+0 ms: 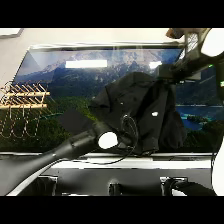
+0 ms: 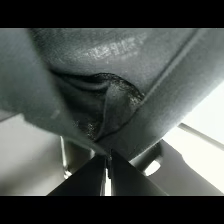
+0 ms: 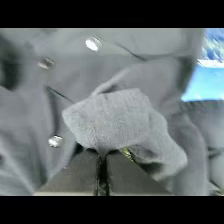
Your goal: Fold the clothes and pants, and hang the long-sleeved shirts on hangers.
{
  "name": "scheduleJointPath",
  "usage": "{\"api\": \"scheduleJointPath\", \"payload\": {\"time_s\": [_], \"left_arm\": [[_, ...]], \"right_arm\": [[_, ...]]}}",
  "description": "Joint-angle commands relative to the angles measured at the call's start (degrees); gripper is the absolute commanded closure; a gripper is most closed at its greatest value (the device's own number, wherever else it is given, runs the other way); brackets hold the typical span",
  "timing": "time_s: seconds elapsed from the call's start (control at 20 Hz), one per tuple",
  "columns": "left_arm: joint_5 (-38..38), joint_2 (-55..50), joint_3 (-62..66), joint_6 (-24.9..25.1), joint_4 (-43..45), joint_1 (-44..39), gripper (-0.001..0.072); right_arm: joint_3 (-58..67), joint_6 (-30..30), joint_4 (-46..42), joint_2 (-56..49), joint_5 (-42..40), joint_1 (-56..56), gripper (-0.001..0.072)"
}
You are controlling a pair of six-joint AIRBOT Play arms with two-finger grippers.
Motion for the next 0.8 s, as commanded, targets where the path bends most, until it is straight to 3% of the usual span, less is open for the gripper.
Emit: {"api": "scheduleJointPath", "payload": {"time_s": [0.0, 0.15, 0.5, 0.55, 0.6, 0.7, 0.75], "left_arm": [[1.8, -5.4, 0.1, 4.7, -3.6, 0.6, 0.0689], [1.6, -9.0, 0.1, 8.0, -5.1, 0.9, 0.0689], [0.9, -13.0, 0.1, 9.4, -5.2, 1.1, 0.0687], [0.8, -13.1, 0.1, 10.1, -5.2, 1.5, 0.0676], [0.8, -13.0, 0.1, 10.2, -5.2, 2.1, 0.0575], [0.3, -12.4, 0.1, 11.2, -5.2, 4.6, 0.0182], [-1.2, -12.0, 0.1, 12.4, -5.2, 6.5, 0.0087]], "right_arm": [[-11.0, -1.0, -2.5, 0.2, -2.6, 0.0, 0.0686], [-22.5, 0.9, -2.3, 0.5, -11.0, 0.0, 0.0686], [-39.0, 6.7, -1.6, 0.5, -21.7, 0.0, 0.0684], [-39.7, 7.4, -1.2, 0.5, -22.1, 0.0, 0.0640], [-39.8, 7.5, -0.9, 0.5, -22.3, 0.0, 0.0533], [-39.2, 7.2, -1.0, 1.0, -21.1, -0.1, 0.0318], [-38.3, 6.4, -1.3, 1.7, -19.8, -0.1, 0.0287]]}}
